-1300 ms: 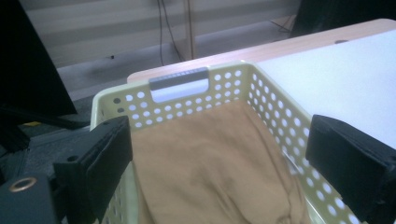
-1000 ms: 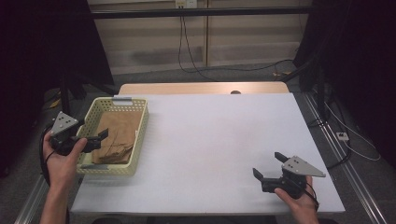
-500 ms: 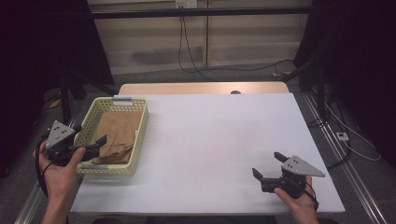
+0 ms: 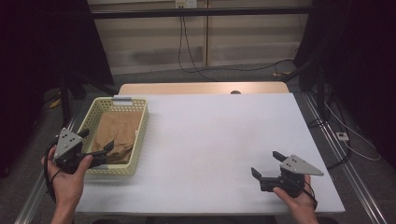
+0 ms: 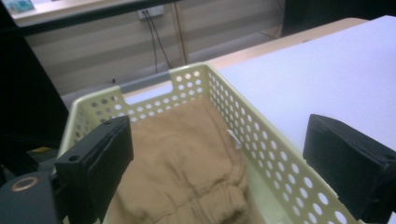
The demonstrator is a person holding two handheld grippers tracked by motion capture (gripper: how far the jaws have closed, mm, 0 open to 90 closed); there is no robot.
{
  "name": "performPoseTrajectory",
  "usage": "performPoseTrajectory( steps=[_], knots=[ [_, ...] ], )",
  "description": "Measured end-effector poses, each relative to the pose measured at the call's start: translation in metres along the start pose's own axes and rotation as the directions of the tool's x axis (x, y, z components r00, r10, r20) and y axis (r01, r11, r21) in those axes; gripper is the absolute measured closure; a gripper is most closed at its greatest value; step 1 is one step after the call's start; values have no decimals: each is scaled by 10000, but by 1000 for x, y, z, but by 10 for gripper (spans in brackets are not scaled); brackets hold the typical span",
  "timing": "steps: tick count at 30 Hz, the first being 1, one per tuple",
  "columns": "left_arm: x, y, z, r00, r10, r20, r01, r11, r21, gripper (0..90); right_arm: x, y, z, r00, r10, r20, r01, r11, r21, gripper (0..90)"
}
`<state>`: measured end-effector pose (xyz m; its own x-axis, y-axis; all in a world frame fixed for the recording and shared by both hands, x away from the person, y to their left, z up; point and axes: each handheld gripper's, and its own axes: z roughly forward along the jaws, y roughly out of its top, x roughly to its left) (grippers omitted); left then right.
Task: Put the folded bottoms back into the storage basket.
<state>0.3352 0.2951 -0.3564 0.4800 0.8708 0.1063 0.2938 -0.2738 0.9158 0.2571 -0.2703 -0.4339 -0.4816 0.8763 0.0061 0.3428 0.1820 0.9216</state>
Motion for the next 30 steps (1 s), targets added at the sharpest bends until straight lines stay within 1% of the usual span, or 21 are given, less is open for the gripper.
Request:
performPoseTrajectory(
  steps=[1, 3, 6, 7, 9, 10, 14, 15, 17, 19, 21, 22, 23, 26, 27, 30],
  knots=[
    [-1, 0, 2, 10000, 40, 83, -40, 10000, 22, 86, 0, 0, 0, 10000, 0, -2, 0, 10000, -5, 34],
    [-4, -1, 5, 9999, -22, 170, 22, 10000, 5, 81, 0, 0, 0, 10000, 0, 1, 0, 10000, -4, 34],
    [-7, 0, 9, 9987, -338, 378, 341, 9994, -89, 63, 0, 0, 0, 10000, -2, -3, 2, 10000, 8, 34],
    [-8, 0, 10, 9983, -309, 490, 310, 9995, -22, 61, 0, 0, 1, 10000, -6, -13, 6, 10000, 13, 35],
    [-12, 1, 13, 9973, -397, 611, 401, 9992, -50, 55, 0, 0, 1, 10000, -14, -17, 14, 10000, 2, 34],
    [-14, 1, 14, 9973, -304, 672, 303, 9995, 24, 53, 0, 0, 1, 10000, 24, -34, -24, 10000, -16, 34],
    [-22, 2, 19, 9952, -269, 940, 267, 9996, 37, 52, 1, 0, 1, 10000, -3, -69, 3, 10000, -23, 34],
    [-23, 3, 19, 9948, -199, 1003, 194, 9998, 60, 53, 1, 0, 1, 10000, -9, -76, 9, 10000, -26, 34],
    [-24, 5, 20, 9943, -90, 1064, 87, 10000, 33, 53, 1, 1, 1, 10000, -7, -91, 7, 10000, -33, 34],
    [-27, 7, 22, 9938, -95, 1105, 96, 10000, 2, 52, 1, 1, 1, 10000, -6, -92, 6, 10000, -31, 34],
    [-30, 9, 23, 9918, -40, 1274, 43, 10000, -19, 60, 1, 1, 1, 10000, -7, -98, 7, 10000, -24, 34],
    [-32, 10, 24, 9901, -115, 1400, 134, 9998, -130, 70, 1, 1, 1, 10000, -4, -99, 4, 10000, -21, 34],
    [-33, 11, 25, 9886, -23, 1505, 36, 10000, -79, 72, 1, 1, 1, 9999, -8, -101, 8, 10000, -22, 34],
    [-40, 14, 30, 9882, 173, 1522, -163, 9998, -78, 71, 1, 1, 2, 10000, -2, -92, 2, 10000, -24, 34],
    [-42, 14, 32, 9869, 137, 1608, -124, 9999, -88, 69, 1, 1, 2, 10000, 6, -83, -6, 10000, -14, 34],
    [-49, 17, 38, 9837, 210, 1787, -212, 9998, -9, 62, 1, 1, 2, 10000, 5, -88, -5, 10000, 4, 34]
  ],
)
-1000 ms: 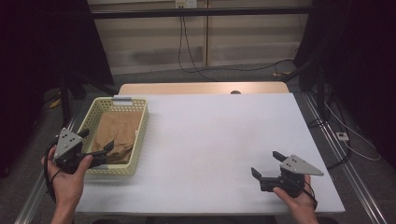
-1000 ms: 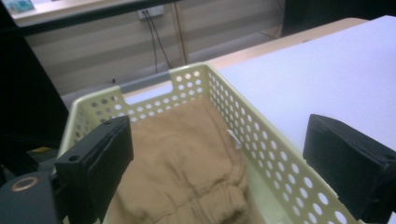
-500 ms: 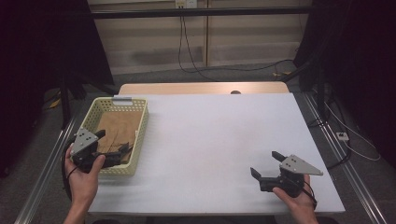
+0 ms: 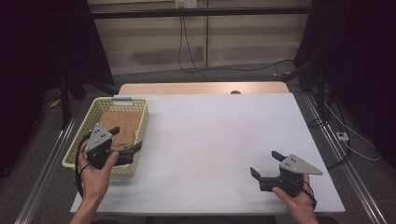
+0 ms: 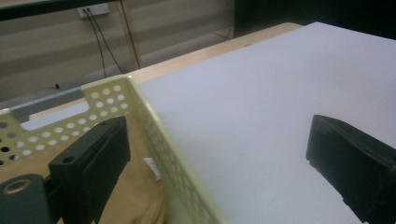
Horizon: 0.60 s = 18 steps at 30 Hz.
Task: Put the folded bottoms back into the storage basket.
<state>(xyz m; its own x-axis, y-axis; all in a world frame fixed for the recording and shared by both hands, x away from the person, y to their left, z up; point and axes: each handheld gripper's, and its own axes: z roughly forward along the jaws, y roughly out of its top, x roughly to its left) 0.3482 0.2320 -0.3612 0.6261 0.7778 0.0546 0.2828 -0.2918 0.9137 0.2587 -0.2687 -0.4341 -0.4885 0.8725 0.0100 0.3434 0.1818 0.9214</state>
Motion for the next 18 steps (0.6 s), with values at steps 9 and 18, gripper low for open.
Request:
performPoseTrajectory(
  steps=[9, 18],
  knots=[
    [-18, 5, 21, 9989, 296, 354, -307, 9991, 307, 56, 1, 0, 0, 10000, -43, -75, 43, 10000, 17, 37],
    [-35, 0, 37, 9949, 181, 990, -232, 9985, 503, 57, 2, 0, 0, 10000, -38, -86, 39, 10000, 20, 37]
  ],
)
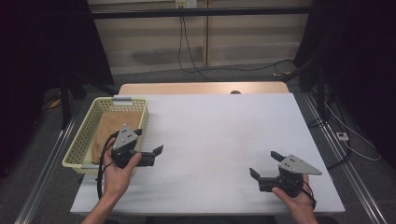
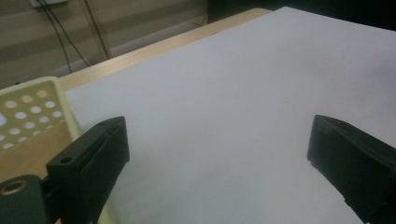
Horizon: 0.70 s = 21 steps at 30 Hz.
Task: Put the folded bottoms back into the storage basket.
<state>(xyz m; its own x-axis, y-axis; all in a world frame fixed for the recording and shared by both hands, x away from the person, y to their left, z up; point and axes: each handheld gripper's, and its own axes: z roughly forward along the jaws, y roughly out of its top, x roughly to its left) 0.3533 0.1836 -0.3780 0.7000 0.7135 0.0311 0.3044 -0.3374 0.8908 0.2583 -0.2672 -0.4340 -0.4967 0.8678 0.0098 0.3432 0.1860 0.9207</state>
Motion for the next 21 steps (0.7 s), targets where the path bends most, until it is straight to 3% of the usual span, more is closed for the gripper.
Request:
performPoseTrajectory(
  steps=[6, 15, 18, 21],
  knots=[
    [-7, -9, 8, 9994, -215, 279, 211, 9997, 118, 49, 0, 0, -1, 10000, -19, 3, 19, 10000, -13, 37],
    [-22, -27, 17, 9990, -101, 436, 91, 9997, 229, 49, 0, 0, -1, 10000, -32, -11, 32, 10000, -27, 37],
    [-27, -34, 19, 9973, -257, 694, 234, 9991, 341, 49, 0, 0, -1, 10000, -34, -25, 34, 10000, -34, 37],
    [-31, -38, 21, 9967, -98, 807, 69, 9993, 356, 49, 0, 0, -1, 10000, -54, -55, 54, 10000, -37, 37]
  ],
)
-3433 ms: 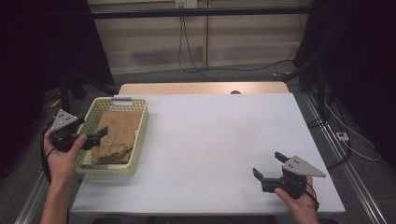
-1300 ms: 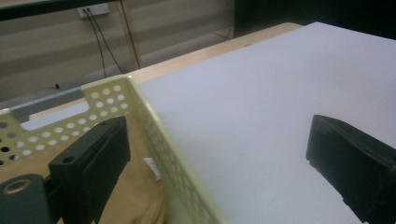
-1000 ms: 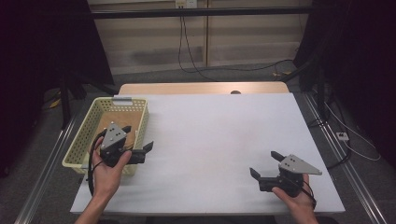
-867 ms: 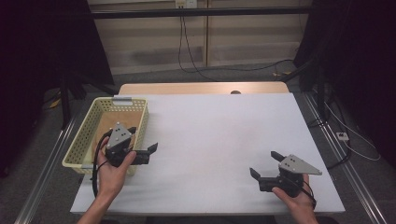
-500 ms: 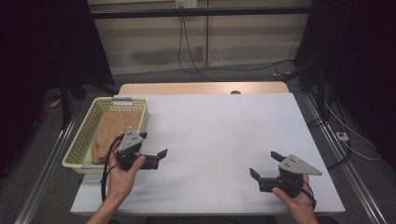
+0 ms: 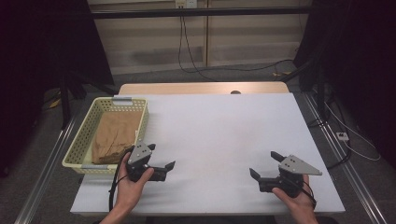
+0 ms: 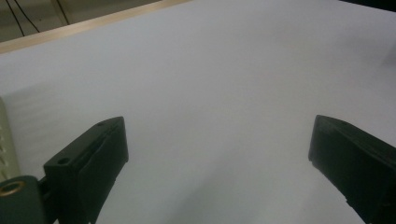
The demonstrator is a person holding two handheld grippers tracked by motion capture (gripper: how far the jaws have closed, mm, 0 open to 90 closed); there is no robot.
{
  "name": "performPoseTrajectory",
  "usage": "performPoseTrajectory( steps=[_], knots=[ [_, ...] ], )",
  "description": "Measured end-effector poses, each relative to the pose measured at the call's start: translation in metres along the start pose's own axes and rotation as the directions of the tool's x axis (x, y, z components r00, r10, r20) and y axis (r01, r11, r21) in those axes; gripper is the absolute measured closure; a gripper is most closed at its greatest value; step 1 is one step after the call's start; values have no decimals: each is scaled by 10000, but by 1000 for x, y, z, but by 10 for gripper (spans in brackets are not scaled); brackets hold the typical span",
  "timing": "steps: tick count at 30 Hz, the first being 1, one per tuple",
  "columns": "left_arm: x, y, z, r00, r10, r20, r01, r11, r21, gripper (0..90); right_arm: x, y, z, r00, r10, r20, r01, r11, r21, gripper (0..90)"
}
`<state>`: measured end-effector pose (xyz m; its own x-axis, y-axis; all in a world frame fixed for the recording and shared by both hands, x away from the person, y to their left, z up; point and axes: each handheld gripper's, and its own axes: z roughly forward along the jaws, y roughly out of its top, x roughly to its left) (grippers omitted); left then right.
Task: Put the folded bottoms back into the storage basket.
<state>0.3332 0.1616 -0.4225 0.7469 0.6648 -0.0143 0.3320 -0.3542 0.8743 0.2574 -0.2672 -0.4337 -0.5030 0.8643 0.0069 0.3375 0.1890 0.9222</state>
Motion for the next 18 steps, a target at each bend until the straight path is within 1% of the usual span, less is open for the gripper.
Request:
performPoseTrajectory(
  steps=[1, 2, 3, 4, 5, 6, 7, 10, 15, 18],
  knots=[
    [-1, -1, 0, 10000, 35, 16, -35, 10000, -59, 49, 0, 0, 0, 10000, -17, -4, 17, 10000, -9, 37],
    [-3, -4, 1, 10000, -52, 65, 53, 9998, -177, 49, 0, 0, -1, 10000, -11, -2, 11, 10000, -5, 37],
    [-4, -7, 1, 9998, -92, 169, 95, 9998, -150, 49, 0, 0, -1, 10000, -12, -1, 12, 10000, -14, 37],
    [-6, -10, 1, 9998, -172, 142, 174, 9998, -84, 49, 0, 0, -1, 10000, -26, 7, 26, 10000, -22, 37],
    [-8, -13, 2, 9998, -178, 31, 179, 9998, -113, 49, 0, 0, -1, 10000, -28, -9, 28, 10000, -36, 37],
    [-7, -15, 2, 10000, -84, -19, 84, 10000, -27, 49, 0, 0, -2, 10000, -9, -5, 9, 10000, -40, 37],
    [-6, -16, 3, 9999, -141, 28, 141, 9999, 57, 49, 1, 0, -2, 10000, 1, -16, -1, 10000, -54, 37],
    [-4, -17, 4, 9991, -396, 127, 395, 9992, 41, 49, 1, 0, -1, 10000, -23, -55, 22, 10000, -63, 37],
    [-1, -20, 8, 9990, -436, 123, 435, 9990, 138, 49, 1, 0, -1, 10000, -25, -61, 25, 10000, -76, 37],
    [0, -20, 8, 9984, -555, 97, 554, 9984, 95, 49, 0, 0, -1, 10000, -18, -72, 17, 10000, -84, 37]
  ],
)
